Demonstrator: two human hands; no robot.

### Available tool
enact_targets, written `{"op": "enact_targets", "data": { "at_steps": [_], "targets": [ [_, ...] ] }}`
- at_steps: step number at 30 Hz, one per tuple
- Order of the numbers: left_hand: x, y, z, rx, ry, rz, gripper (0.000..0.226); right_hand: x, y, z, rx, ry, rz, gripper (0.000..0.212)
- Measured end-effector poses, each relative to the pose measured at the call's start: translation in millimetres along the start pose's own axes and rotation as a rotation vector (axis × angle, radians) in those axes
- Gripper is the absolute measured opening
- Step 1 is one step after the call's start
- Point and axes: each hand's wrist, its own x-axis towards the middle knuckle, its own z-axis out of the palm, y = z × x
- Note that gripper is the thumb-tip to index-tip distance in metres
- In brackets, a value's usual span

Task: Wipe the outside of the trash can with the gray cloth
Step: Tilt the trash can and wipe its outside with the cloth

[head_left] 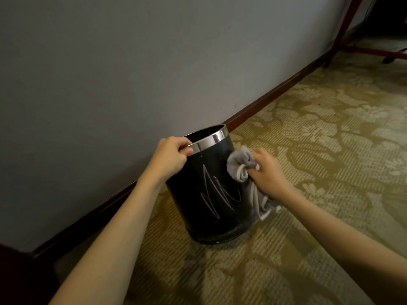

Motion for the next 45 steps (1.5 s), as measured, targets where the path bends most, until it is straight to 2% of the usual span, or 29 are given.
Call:
{"op": "enact_targets", "data": {
  "at_steps": [3, 6, 9, 14, 17, 19, 26, 30, 35, 41, 45],
  "targets": [
    [1, 9, 8, 0.02, -0.018, 0.012, 0.032, 11, -17, -5, 0.047, 0.102, -0.05, 0.023],
    [2, 9, 9, 0.003, 0.005, 0.011, 0.026, -2, -14, -1, 0.05, 0.101, -0.068, 0.028],
    [3, 4, 5, 0.003, 0.05, -0.016, 0.016, -22, 5, 9, -0.049, -0.011, -0.066, 0.006],
    [5, -7, -6, 0.003, 0.085, -0.068, 0.013, -58, 39, 23, -0.323, -0.266, 0.019, 0.01],
    [3, -5, -5, -0.011, 0.084, -0.056, 0.018, -62, 42, 21, -0.344, -0.303, 0.034, 0.01],
    [3, -1, 0, 0.011, 0.092, -0.041, 0.019, -55, 37, 17, -0.291, -0.25, 0.012, 0.007],
    [6, 16, 17, 0.062, 0.118, -0.007, 0.011, 1, -18, 2, -0.057, 0.103, -0.141, 0.012],
    [9, 15, 14, 0.066, 0.137, -0.036, 0.011, 4, -27, 8, -0.073, 0.153, -0.193, 0.015],
    [11, 0, -1, 0.044, 0.156, -0.089, 0.012, -20, -14, 26, -0.153, 0.032, -0.214, 0.015],
    [9, -18, -13, -0.02, 0.18, -0.186, 0.014, -47, 13, 28, -0.294, -0.166, -0.125, 0.008],
    [6, -16, -13, -0.031, 0.178, -0.193, 0.014, -53, 18, 26, -0.321, -0.19, -0.113, 0.01]
  ]
}}
